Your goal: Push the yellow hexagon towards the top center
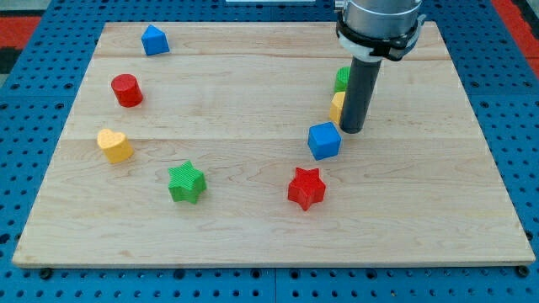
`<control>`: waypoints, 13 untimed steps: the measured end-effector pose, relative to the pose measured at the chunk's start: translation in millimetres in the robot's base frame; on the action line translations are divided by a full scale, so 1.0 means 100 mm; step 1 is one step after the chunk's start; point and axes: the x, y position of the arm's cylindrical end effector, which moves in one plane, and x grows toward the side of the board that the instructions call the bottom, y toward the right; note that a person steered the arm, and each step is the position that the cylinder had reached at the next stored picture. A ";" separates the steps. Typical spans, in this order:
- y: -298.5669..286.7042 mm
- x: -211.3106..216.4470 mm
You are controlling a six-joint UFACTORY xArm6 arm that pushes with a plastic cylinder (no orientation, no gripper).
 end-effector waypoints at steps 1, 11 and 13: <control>0.08 -0.04; -0.04 -0.71; -0.35 -1.00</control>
